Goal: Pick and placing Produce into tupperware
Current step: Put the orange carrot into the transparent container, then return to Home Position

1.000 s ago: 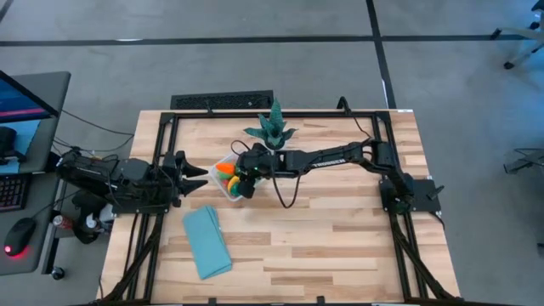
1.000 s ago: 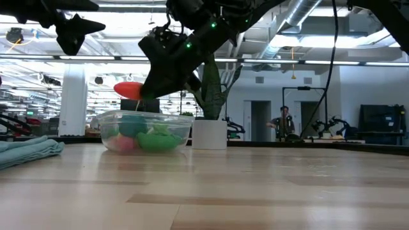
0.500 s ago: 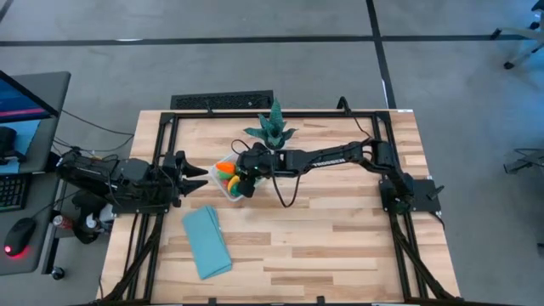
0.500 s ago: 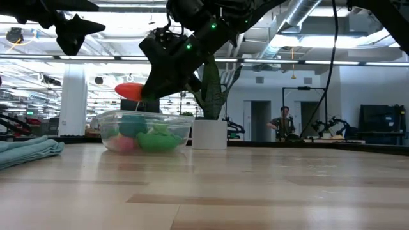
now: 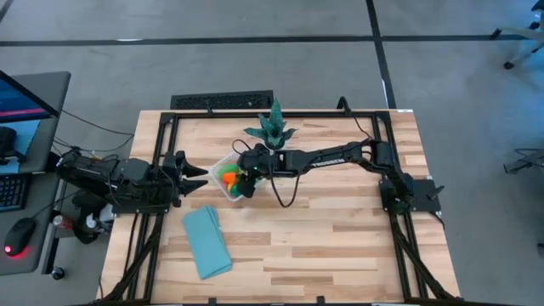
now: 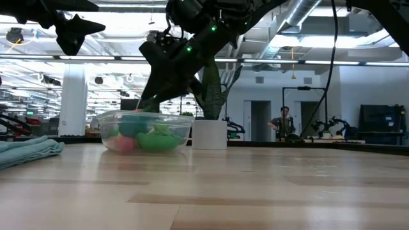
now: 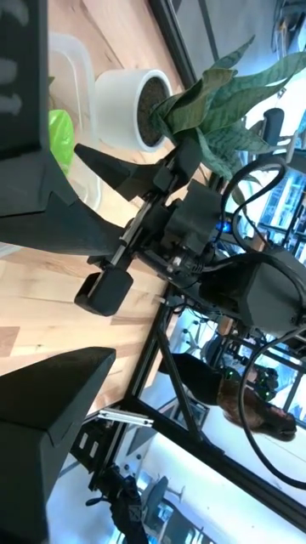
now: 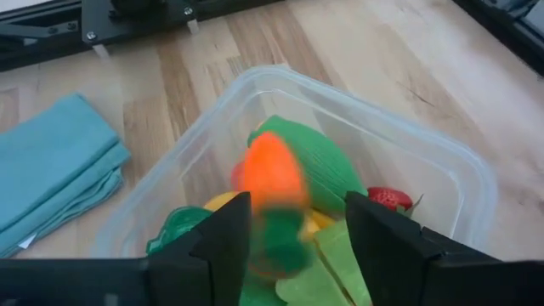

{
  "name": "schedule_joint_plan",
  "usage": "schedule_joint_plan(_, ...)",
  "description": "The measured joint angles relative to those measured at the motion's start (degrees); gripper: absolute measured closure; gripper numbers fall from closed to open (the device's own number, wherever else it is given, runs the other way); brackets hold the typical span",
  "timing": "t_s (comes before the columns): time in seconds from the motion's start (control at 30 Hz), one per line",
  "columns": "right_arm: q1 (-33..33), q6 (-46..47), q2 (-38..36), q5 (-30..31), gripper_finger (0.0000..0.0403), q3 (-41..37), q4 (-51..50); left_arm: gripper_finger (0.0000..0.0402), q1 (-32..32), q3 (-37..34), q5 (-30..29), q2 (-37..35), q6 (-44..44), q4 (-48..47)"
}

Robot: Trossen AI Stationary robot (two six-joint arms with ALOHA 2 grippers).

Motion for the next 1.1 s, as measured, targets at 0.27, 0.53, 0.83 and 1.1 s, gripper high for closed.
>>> schedule_joint_plan(0.27, 0.1, 0.5, 0.0, 0.0, 0.0174, 0.0, -0.4, 0.0223, 0.0, 0.0, 0.0, 0.0, -0.2, 0.0)
schedule_joint_plan(0.53, 1.1, 0.3, -1.3, 0.0, 0.0177, 0.0, -2.3, 0.0223, 0.0, 0.0, 0.0, 0.0, -0.2, 0.0)
schedule_joint_plan(0.83, 3.3, -0.2, -5.5, 0.0, 0.0178, -0.1, -6.1, 0.0223, 0.0, 0.0, 0.0, 0.0, -0.2, 0.0)
schedule_joint_plan(1.1, 5.2, -0.5, -11.5, 0.0, 0.0178, 0.0, -9.1, 0.0223, 0.0, 0.0, -0.8, 0.0, -2.5, 0.0)
